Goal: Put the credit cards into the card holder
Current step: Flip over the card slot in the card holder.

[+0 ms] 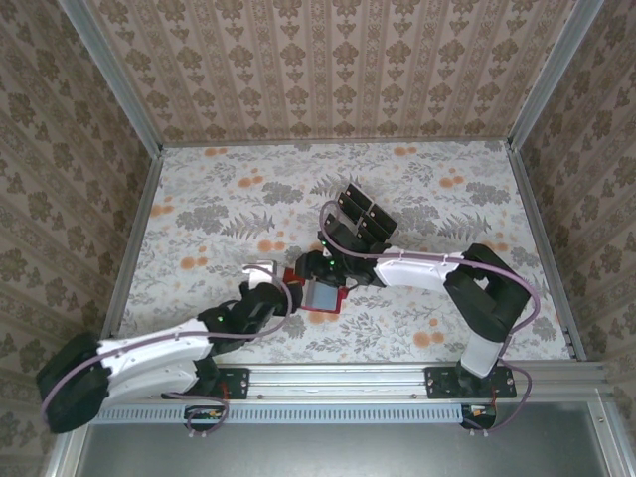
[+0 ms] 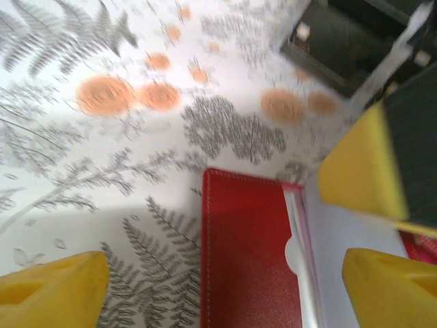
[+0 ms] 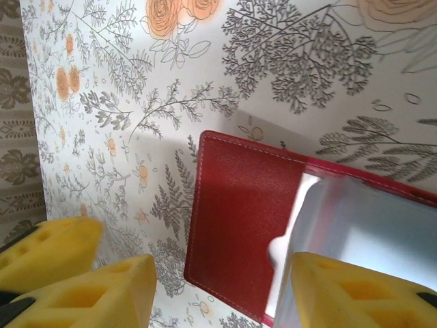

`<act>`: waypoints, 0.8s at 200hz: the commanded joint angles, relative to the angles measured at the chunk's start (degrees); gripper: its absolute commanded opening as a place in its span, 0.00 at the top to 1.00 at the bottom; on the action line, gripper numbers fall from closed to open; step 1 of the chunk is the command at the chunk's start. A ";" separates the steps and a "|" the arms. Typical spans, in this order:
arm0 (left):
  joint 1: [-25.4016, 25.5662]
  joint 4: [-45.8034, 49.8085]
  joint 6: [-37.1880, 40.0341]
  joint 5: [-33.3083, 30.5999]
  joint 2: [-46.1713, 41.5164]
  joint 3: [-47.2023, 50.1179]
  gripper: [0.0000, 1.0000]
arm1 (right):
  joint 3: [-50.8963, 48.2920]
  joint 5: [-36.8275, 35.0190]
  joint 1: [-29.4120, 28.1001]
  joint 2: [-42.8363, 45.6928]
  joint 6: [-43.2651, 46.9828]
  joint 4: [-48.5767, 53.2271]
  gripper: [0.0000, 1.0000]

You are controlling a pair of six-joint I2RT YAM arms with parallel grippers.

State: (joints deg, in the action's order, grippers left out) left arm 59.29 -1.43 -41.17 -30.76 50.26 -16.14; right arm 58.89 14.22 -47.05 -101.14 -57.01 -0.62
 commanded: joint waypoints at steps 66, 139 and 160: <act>-1.95 19.90 -4.35 -6.83 -20.65 2.71 0.00 | 10.50 4.33 -1.49 -15.17 -3.11 -0.12 0.44; -5.89 18.24 -2.97 -0.32 -11.97 -1.40 0.00 | 12.37 10.43 2.91 -4.55 6.97 4.35 0.44; -7.67 17.44 -1.94 1.85 -9.10 -3.28 0.00 | 14.93 8.54 5.50 1.02 14.08 13.11 0.43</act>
State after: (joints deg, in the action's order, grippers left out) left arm 53.32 16.78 -44.36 -32.14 38.96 -16.21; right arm 69.54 22.70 -44.42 -108.88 -52.38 2.96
